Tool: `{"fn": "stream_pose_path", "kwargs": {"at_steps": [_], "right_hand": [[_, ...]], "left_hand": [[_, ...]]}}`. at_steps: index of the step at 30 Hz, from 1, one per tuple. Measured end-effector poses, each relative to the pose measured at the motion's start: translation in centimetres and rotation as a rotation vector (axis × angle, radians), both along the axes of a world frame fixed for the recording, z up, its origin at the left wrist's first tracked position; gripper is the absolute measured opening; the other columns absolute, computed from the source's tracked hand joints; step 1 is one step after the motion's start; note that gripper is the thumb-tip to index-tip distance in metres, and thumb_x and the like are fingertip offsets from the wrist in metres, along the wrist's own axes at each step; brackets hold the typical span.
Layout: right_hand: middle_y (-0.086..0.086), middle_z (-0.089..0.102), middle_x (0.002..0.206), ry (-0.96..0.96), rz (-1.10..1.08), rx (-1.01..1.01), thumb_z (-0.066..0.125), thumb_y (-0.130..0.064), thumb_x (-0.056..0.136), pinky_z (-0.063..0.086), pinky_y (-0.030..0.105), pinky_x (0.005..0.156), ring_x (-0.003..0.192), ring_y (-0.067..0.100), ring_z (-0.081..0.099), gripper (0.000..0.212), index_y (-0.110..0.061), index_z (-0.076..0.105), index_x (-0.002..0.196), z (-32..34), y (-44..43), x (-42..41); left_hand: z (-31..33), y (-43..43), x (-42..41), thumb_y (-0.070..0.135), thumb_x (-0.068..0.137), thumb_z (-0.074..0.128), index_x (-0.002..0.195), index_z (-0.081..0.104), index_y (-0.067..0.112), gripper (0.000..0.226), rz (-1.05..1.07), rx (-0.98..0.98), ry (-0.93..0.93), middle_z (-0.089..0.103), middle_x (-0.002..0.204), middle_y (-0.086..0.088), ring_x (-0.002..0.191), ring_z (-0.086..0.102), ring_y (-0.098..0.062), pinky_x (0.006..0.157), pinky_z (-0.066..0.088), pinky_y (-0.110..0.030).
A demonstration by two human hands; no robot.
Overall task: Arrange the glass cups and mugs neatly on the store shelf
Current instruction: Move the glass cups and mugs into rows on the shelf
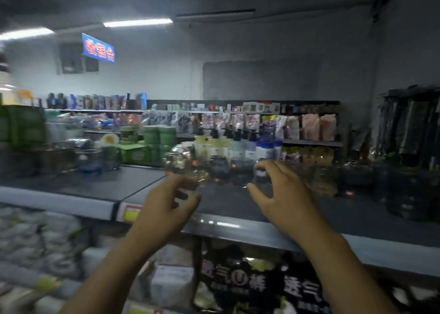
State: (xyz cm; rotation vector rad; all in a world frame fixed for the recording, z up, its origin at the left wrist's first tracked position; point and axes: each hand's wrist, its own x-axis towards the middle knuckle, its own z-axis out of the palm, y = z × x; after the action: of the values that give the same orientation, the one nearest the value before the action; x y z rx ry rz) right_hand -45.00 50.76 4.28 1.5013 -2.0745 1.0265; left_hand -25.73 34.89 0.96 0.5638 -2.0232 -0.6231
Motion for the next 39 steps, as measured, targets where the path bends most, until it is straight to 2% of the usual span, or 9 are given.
{"fn": "stream_pose_path", "kwargs": {"at_steps": [5,8,15,19,22,29,34,37,39], "right_hand": [[-0.009,0.054,0.131,-0.061,0.213,0.019,0.063,-0.042,0.096,0.050,0.038,0.093,0.111,0.018,0.057,0.033,-0.031,0.052,0.125,-0.9,-10.4,10.0],[-0.008,0.056,0.130,-0.063,0.329,0.020,0.065,-0.041,0.095,0.051,0.039,0.092,0.111,0.018,0.057,0.030,-0.032,0.054,0.121,-1.6,-17.0,15.5],[-0.008,0.053,0.139,-0.086,0.515,0.013,0.062,-0.043,0.097,0.049,0.039,0.097,0.120,0.017,0.053,0.037,-0.029,0.053,0.130,-3.1,-33.4,26.1],[-0.009,0.054,0.135,-0.114,0.568,-0.009,0.063,-0.043,0.095,0.051,0.042,0.097,0.124,0.017,0.054,0.032,-0.032,0.054,0.124,-3.1,-42.3,30.5],[-0.011,0.056,0.122,-0.123,0.567,-0.010,0.064,-0.041,0.094,0.052,0.040,0.091,0.110,0.014,0.057,0.030,-0.031,0.055,0.121,-3.1,-47.9,33.3],[-0.009,0.053,0.118,-0.108,0.580,0.031,0.064,-0.039,0.095,0.051,0.038,0.089,0.107,0.015,0.054,0.029,-0.028,0.056,0.120,-3.1,-57.7,39.4],[-0.005,0.052,0.121,-0.079,0.429,0.021,0.066,-0.040,0.092,0.053,0.043,0.089,0.108,0.020,0.056,0.034,-0.026,0.056,0.123,-3.1,-62.3,41.4],[-0.004,0.052,0.122,-0.098,0.286,-0.003,0.066,-0.043,0.092,0.053,0.043,0.088,0.107,0.021,0.057,0.037,-0.026,0.056,0.123,-3.1,-64.1,42.1],[-0.002,0.051,0.126,-0.138,0.203,-0.015,0.067,-0.046,0.092,0.053,0.041,0.087,0.108,0.021,0.057,0.042,-0.026,0.053,0.126,-3.1,-65.1,43.1]], "left_hand": [[-0.6,-6.5,11.4,0.028,0.092,0.073,0.103,0.072,0.035,0.013,0.136,0.048,0.061,0.073,0.102,0.017,0.088,0.070,-0.004,0.075,0.062,-0.036],[-1.4,-10.4,17.4,0.031,0.093,0.071,0.104,0.071,0.035,0.011,0.241,0.046,0.066,0.072,0.101,0.019,0.089,0.068,0.002,0.071,0.059,-0.027],[-2.0,-22.1,28.3,0.034,0.095,0.068,0.108,0.069,0.033,0.013,0.407,0.045,0.044,0.068,0.105,0.021,0.090,0.065,0.004,0.066,0.056,-0.019],[-1.3,-29.7,32.5,0.035,0.096,0.066,0.112,0.068,0.033,0.016,0.465,0.013,0.012,0.068,0.107,0.021,0.095,0.065,0.004,0.074,0.059,-0.028],[-0.8,-35.0,35.4,0.035,0.096,0.066,0.116,0.068,0.032,0.020,0.494,0.012,-0.043,0.067,0.109,0.020,0.096,0.064,0.004,0.080,0.060,-0.033],[-0.8,-45.1,41.0,0.036,0.096,0.065,0.115,0.068,0.030,0.020,0.535,-0.013,-0.084,0.068,0.108,0.020,0.097,0.063,0.005,0.080,0.056,-0.026],[-1.2,-53.0,43.2,0.030,0.094,0.068,0.108,0.071,0.028,0.014,0.558,-0.038,-0.085,0.069,0.101,0.018,0.088,0.063,0.005,0.079,0.055,-0.024],[-1.6,-57.9,44.2,0.033,0.092,0.067,0.111,0.070,0.022,0.022,0.606,-0.029,-0.161,0.070,0.106,0.006,0.083,0.065,-0.005,0.081,0.054,-0.031],[-1.7,-60.9,45.0,0.038,0.091,0.065,0.118,0.066,0.019,0.032,0.615,-0.005,-0.206,0.068,0.112,-0.001,0.090,0.066,-0.015,0.085,0.054,-0.035]]}}
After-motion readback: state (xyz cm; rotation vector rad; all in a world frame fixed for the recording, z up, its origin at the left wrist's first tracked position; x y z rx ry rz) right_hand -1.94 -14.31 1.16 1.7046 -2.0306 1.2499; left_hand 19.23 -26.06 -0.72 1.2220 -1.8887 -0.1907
